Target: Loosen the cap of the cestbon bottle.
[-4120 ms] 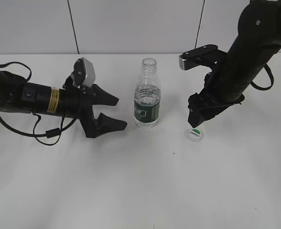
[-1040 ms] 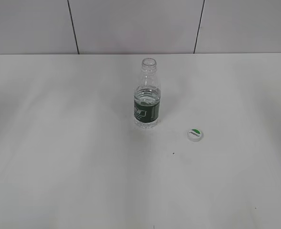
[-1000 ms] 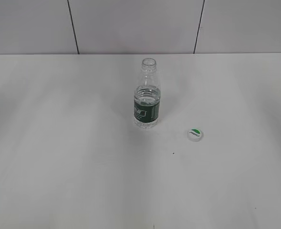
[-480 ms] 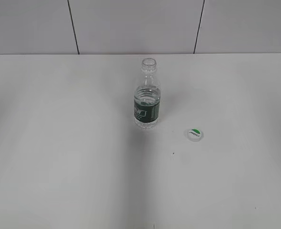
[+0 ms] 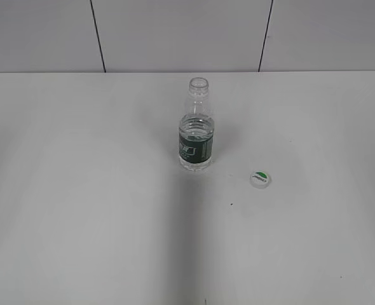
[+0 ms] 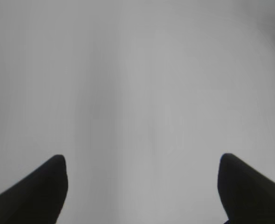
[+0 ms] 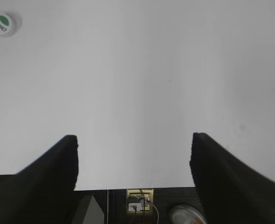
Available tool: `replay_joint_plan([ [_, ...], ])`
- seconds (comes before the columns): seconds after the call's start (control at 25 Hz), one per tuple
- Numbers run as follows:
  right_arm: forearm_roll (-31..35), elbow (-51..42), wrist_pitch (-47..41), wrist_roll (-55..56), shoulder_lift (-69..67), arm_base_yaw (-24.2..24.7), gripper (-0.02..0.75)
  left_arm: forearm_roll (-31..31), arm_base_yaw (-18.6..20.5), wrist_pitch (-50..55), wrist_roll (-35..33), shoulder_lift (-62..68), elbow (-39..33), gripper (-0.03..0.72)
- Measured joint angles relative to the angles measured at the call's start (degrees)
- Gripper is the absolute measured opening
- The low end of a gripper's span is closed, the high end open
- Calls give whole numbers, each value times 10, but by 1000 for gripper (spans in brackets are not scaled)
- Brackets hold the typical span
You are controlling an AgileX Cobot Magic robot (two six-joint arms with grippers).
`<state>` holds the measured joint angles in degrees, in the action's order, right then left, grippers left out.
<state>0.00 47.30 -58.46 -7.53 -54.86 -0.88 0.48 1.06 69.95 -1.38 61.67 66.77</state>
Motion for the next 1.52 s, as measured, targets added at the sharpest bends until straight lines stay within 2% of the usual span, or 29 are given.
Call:
replay_joint_plan([
  [0.36, 0, -55, -48, 0, 140, 0, 570, 1, 0, 2, 0, -173, -164, 590],
  [0.68, 0, -57, -95, 0, 206, 0, 570, 2, 0, 3, 0, -315, -263, 590],
  [0.96, 0, -61, -110, 10, 226, 0, 570, 2, 0, 3, 0, -388, -308, 590],
  [1.2, 0, -106, -113, 20, 234, 0, 570, 2, 0, 3, 0, -419, -326, 590],
  [1.52, -3, -150, -112, 22, 319, 0, 570, 4, 0, -45, 0, -449, -343, 590],
])
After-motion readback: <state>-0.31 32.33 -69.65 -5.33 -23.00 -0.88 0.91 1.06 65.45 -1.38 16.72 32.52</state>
